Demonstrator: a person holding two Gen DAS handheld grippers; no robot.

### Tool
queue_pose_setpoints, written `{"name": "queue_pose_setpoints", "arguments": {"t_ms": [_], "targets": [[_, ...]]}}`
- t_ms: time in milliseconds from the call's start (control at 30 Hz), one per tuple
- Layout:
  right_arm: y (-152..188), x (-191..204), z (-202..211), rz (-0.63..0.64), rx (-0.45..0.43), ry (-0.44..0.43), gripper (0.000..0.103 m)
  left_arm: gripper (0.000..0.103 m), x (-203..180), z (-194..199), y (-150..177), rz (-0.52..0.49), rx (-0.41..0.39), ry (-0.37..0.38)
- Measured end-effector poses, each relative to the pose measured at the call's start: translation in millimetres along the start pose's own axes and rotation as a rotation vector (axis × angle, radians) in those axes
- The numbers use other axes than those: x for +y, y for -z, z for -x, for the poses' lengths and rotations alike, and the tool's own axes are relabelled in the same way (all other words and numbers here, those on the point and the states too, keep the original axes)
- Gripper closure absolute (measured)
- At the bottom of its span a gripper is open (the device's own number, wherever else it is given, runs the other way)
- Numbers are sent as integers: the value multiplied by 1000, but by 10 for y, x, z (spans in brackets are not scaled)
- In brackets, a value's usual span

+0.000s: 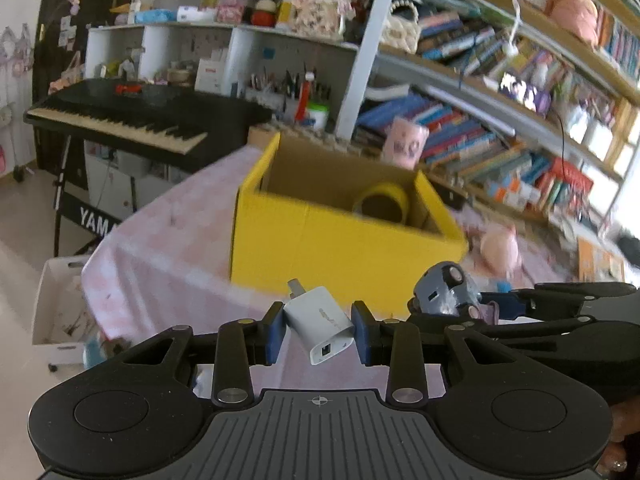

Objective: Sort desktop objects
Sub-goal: 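Lower both grippers into the yellow box and open them to release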

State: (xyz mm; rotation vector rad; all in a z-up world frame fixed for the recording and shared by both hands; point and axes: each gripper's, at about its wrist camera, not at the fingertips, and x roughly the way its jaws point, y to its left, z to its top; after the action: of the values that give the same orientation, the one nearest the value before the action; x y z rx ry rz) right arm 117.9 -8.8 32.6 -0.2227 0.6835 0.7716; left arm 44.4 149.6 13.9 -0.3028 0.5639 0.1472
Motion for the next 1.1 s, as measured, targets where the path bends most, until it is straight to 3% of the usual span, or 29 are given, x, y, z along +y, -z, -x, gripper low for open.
{"name": "queue_pose_setpoints", "arguments": {"t_ms": [367, 667, 1100], "targets": [[-753, -580, -162, -8, -130, -23, 56, 69, -192, -430, -628, -9, -107, -34], [-898, -893, -545, 38, -81, -33, 56, 69, -300, -858, -816, -10, -97, -69], [-1119, -1057, -1368, 267, 57, -90, 55, 69, -309, -1627, -987, -41, 23, -113]]}}
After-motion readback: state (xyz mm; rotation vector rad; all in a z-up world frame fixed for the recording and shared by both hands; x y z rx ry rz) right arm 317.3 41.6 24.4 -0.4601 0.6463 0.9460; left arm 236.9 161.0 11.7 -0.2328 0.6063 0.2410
